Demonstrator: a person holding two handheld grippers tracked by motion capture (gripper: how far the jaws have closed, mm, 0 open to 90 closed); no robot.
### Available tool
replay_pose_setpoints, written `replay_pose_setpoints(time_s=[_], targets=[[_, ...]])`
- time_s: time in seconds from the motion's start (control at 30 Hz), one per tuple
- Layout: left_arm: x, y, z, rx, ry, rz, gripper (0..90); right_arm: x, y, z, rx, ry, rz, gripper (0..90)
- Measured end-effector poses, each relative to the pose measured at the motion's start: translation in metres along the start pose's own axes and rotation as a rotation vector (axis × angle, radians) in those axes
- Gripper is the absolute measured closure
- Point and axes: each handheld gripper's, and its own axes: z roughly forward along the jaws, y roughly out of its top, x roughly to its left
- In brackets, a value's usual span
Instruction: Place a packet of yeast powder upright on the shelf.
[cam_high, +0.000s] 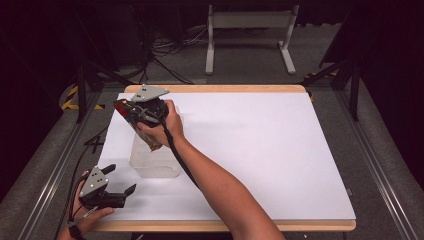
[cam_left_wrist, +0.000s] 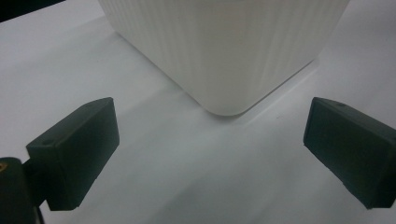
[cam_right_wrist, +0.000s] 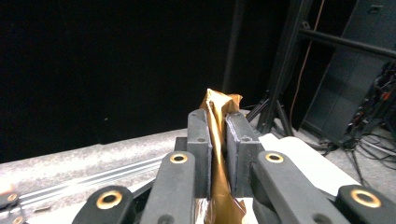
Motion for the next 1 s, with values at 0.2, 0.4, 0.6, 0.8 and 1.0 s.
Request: replay_pose_setpoints(time_s=[0.2,0.4,0.6,0.8,1.0], targets=[[0.000,0.000,-0.001,0.003,0.005,0.004,4.3,0.007,-0.005,-0.008,-0.013,0.026,-0.017,81.0],[-0.001,0.000,0.000,0.010,0.012,0.009,4.3,0.011,-0.015,-0.027,-0.017,0.063,-0.022,80.1],[-0.002,0.001,0.001,0.017,0.016,0.012,4.3,0.015,-0.022,-0.041,-0.036,0.111,-0.002,78.3],[-0.001,0.000,0.000,0.018,0.017,0.007,4.4,0.027,-0.020,-0.054,-0.006,0.117,-0.024,77.7],[-0.002,0.001,0.000,0.013,0.016,0.013,4.5,0.028,-0.017,-0.062,0.018,0.125,-0.009,81.6]])
